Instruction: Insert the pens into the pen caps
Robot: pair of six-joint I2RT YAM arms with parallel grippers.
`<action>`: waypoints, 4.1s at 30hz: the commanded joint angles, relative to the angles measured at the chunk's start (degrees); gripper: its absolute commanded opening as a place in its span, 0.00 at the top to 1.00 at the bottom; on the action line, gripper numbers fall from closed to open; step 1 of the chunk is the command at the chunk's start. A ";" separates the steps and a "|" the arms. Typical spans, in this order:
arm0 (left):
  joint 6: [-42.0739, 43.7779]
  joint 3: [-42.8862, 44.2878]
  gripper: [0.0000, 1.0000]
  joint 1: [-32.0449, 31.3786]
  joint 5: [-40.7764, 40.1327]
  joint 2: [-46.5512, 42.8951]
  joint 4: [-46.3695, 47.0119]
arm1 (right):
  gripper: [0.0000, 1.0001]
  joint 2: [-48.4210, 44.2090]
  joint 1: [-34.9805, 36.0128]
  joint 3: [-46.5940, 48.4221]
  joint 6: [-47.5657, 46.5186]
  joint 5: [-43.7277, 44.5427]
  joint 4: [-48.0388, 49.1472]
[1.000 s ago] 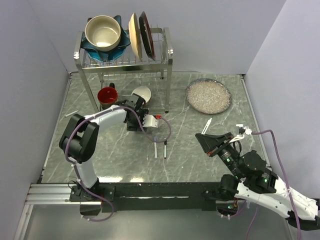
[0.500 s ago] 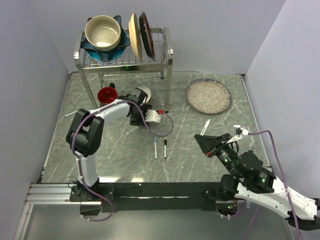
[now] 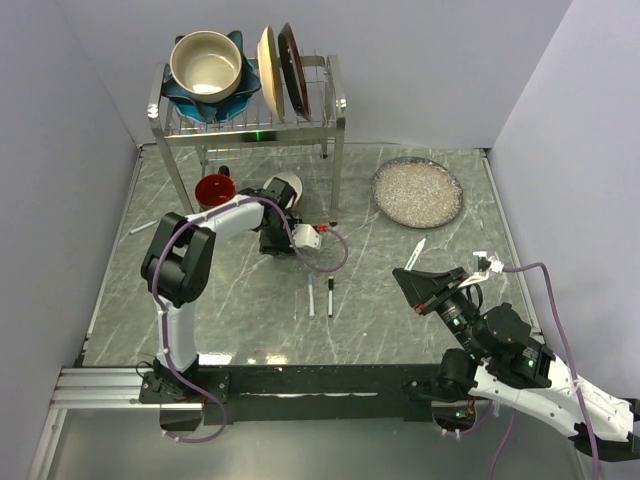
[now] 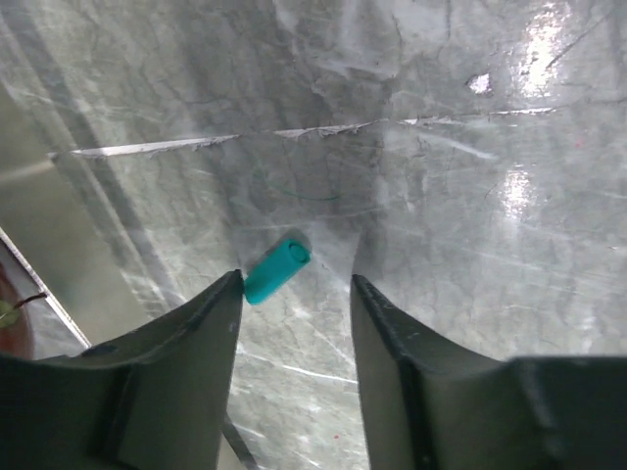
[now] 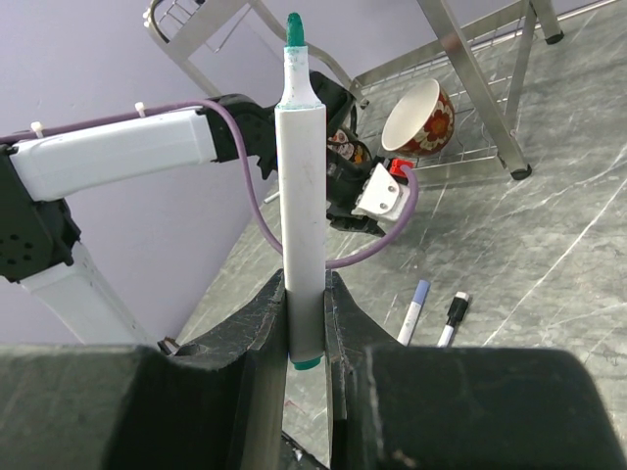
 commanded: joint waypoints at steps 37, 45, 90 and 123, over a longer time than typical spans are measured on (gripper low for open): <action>-35.00 -12.49 0.99 -2.51 4.70 -8.71 4.22 | 1.00 -0.49 0.26 1.95 1.76 -1.46 0.20; -57.13 -17.86 0.99 -5.41 3.74 -22.09 9.77 | 1.00 0.65 0.26 0.90 1.41 -2.86 -0.50; -124.15 -65.59 0.99 -10.42 9.54 -75.54 97.84 | 1.00 40.21 5.35 0.98 -1.50 -34.77 39.05; -123.18 -66.90 0.99 -10.51 9.10 -76.77 96.60 | 1.00 44.51 6.76 4.32 -1.41 -34.86 39.31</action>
